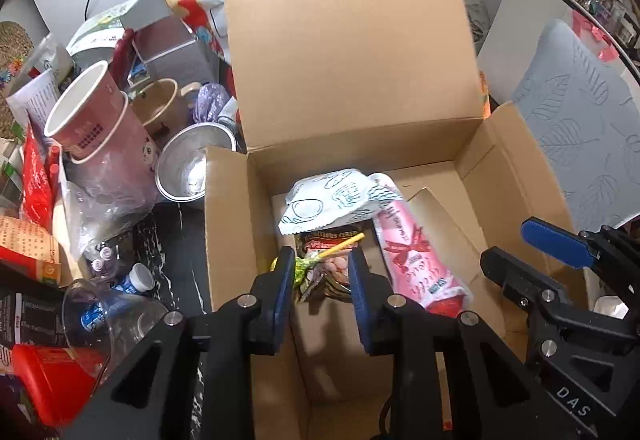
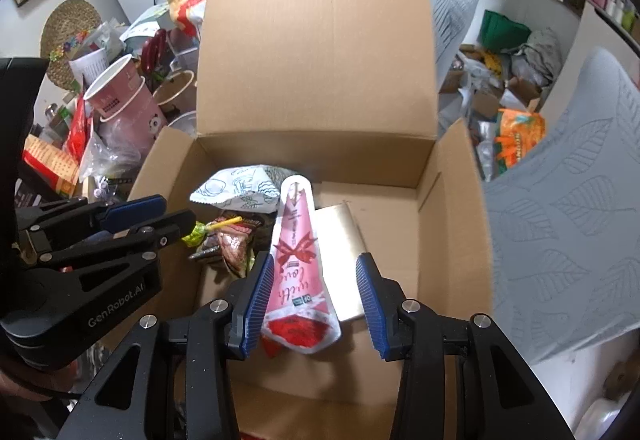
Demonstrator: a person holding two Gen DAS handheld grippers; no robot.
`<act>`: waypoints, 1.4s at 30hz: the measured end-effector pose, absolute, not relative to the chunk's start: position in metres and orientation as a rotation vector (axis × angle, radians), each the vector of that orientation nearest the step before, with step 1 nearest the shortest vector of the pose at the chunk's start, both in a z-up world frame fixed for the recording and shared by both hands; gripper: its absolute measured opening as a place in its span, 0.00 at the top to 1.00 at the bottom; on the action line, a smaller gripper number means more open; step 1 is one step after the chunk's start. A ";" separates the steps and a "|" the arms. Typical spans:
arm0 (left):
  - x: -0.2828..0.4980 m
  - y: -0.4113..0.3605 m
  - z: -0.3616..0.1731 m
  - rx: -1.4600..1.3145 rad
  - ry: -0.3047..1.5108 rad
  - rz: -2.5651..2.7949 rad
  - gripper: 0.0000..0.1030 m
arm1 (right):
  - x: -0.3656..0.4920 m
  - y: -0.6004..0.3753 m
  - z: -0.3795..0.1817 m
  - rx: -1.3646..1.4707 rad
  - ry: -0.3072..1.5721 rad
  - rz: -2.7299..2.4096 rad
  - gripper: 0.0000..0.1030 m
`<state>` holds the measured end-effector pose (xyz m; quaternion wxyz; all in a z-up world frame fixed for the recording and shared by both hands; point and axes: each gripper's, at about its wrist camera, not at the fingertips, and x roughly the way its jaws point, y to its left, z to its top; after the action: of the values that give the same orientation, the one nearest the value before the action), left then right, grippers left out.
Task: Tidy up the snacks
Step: 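Open both grippers to release the pink packet and lollipop in the box, then move both grippers back toward the snacks on the table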
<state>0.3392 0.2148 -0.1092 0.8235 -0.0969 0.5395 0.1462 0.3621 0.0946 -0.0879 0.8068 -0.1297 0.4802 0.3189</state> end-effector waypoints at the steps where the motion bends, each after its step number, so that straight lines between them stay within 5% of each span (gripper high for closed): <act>1: 0.337 0.213 -0.104 -0.203 1.138 0.309 0.74 | 0.360 0.093 -0.084 -0.277 1.022 0.679 0.59; 17: 0.296 0.192 -0.016 -0.186 0.974 0.305 0.73 | 0.313 0.064 -0.008 -0.243 0.869 0.688 0.59; 21: 0.280 0.186 0.006 -0.176 0.930 0.299 0.73 | 0.295 0.052 0.012 -0.229 0.813 0.684 0.46; 37: 0.208 0.151 0.072 -0.153 0.810 0.278 0.72 | 0.215 0.008 0.063 -0.200 0.698 0.664 0.40; 38: 0.202 0.149 0.075 -0.153 0.806 0.274 0.68 | 0.212 0.006 0.064 -0.199 0.695 0.662 0.40; 40: 0.192 0.144 0.078 -0.156 0.794 0.268 0.36 | 0.201 -0.001 0.068 -0.195 0.686 0.656 0.40; 42: 0.179 0.139 0.083 -0.153 0.764 0.276 0.23 | 0.189 -0.009 0.071 -0.190 0.678 0.646 0.37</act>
<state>0.1792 0.1388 0.0826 0.9158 -0.0746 0.3711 0.1341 0.1888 -0.0093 0.0710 0.8879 -0.0913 0.3263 0.3111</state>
